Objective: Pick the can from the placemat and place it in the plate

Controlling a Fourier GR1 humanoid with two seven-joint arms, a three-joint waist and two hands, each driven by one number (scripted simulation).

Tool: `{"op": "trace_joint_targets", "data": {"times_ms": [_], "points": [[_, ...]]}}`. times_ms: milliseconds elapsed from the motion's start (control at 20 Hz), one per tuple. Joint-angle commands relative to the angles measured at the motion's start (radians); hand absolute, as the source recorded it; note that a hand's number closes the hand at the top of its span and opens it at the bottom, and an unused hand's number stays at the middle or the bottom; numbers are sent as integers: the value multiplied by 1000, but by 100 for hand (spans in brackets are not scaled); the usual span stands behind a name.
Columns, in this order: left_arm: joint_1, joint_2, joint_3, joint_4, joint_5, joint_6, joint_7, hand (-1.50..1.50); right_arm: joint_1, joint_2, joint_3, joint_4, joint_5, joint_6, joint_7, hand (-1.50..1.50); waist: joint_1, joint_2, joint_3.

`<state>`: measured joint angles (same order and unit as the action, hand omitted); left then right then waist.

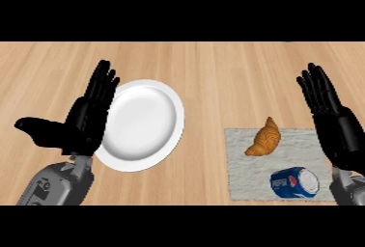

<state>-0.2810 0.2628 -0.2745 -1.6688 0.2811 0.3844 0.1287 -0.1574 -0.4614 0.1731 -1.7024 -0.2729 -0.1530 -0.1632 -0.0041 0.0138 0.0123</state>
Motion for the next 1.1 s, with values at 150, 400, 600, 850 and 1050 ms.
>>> {"op": "trace_joint_targets", "data": {"times_ms": [150,400,600,850,1050], "points": [[-9,166,58,-1,-67,-96,-17,0,-55,108,192,-36,-1,98,43,150,28,-15,-13],[0,200,64,35,-60,-134,-20,0,-67,-175,284,68,466,5,173,150,19,-21,-28],[28,242,126,46,-18,-193,-55,0,167,219,379,57,424,-294,120,-150,-2,-15,-12],[19,233,152,102,-22,-233,-88,0,282,288,352,30,346,-331,-135,-150,-7,-14,-12],[42,203,168,103,-41,-266,-113,0,310,159,247,-148,348,-286,-80,-150,-5,-15,-13]]}}
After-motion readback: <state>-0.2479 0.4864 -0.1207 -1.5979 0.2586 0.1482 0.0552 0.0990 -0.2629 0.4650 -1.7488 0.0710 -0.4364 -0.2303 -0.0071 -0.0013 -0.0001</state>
